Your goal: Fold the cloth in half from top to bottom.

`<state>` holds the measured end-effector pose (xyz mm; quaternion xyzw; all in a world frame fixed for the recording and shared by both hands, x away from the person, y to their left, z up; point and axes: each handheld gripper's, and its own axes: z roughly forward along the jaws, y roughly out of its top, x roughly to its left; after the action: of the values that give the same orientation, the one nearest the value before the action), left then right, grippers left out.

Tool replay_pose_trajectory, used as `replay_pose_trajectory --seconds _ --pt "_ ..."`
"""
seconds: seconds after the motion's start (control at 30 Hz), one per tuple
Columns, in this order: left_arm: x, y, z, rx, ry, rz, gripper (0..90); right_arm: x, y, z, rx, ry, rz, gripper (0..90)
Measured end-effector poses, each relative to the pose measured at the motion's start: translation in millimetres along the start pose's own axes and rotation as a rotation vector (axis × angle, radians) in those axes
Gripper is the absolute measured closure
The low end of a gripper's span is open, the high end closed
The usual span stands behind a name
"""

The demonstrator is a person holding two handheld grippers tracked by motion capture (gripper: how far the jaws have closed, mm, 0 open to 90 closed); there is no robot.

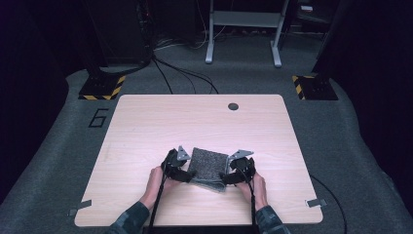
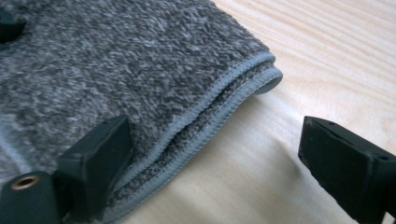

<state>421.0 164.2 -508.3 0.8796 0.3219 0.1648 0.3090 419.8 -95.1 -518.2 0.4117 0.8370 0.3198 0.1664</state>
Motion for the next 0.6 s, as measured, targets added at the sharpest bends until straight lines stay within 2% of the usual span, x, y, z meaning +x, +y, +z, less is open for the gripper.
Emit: replay_pose_trajectory --seconds 0.17,0.3,0.47,0.57,0.6 --pt "-10.8 -5.2 -3.0 -0.010 0.051 -0.017 24.9 -6.5 3.9 5.4 0.004 0.023 -0.046 2.4" --pt "-17.2 -9.0 -5.6 -0.017 0.061 -0.046 24.9 -14.1 6.5 10.4 0.010 0.047 -0.059 0.0" --pt "-23.8 -12.4 -7.9 -0.027 0.075 -0.051 24.9 -16.5 9.9 12.1 0.012 0.039 -0.077 0.0" --pt "-20.8 -13.1 -7.6 -0.032 0.073 -0.068 22.0 -14.6 8.0 10.3 0.005 0.044 -0.042 0.5" --pt "-19.5 -13.1 -8.0 -0.034 0.077 -0.071 20.4 -15.6 7.6 10.0 -0.006 0.047 -0.047 0.6"
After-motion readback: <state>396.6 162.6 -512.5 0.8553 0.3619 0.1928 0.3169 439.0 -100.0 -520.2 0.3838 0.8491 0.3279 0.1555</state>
